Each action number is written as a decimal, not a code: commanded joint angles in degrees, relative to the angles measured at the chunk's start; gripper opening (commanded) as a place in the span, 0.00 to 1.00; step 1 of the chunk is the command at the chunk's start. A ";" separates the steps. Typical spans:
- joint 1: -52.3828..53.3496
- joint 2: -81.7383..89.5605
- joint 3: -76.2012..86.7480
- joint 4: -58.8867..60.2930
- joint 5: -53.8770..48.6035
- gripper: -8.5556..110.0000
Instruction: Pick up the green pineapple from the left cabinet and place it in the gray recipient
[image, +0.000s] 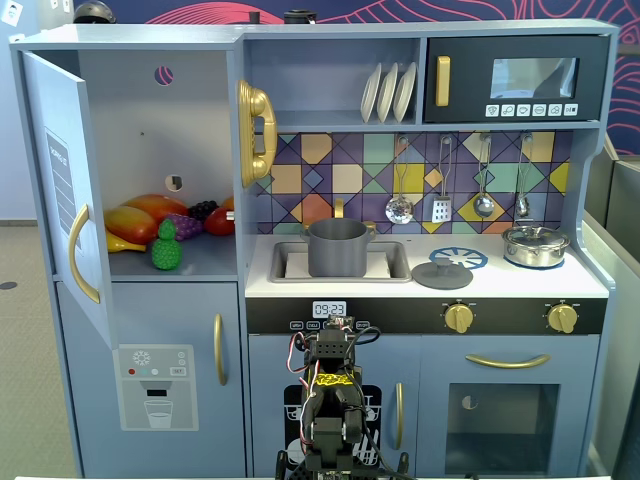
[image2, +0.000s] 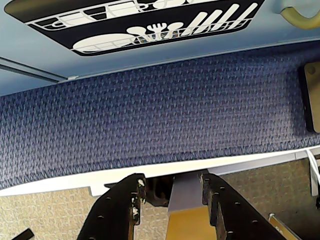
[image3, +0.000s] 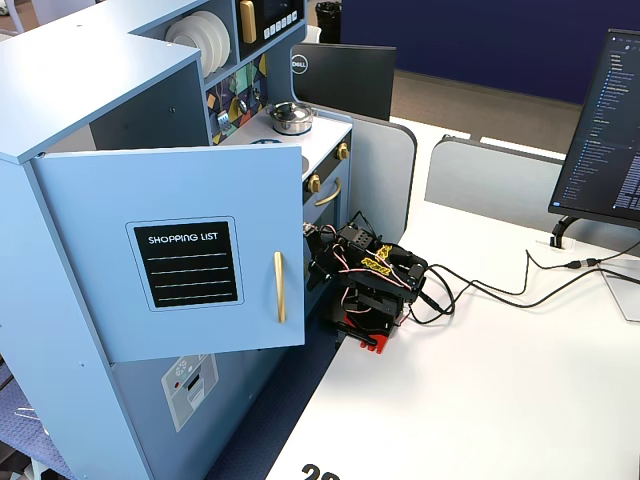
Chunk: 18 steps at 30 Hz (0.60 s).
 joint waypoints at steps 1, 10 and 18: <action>0.79 -0.35 0.09 10.55 -1.85 0.07; 0.97 -0.35 0.09 10.55 -1.93 0.07; -14.41 -0.53 -0.09 -9.93 0.44 0.07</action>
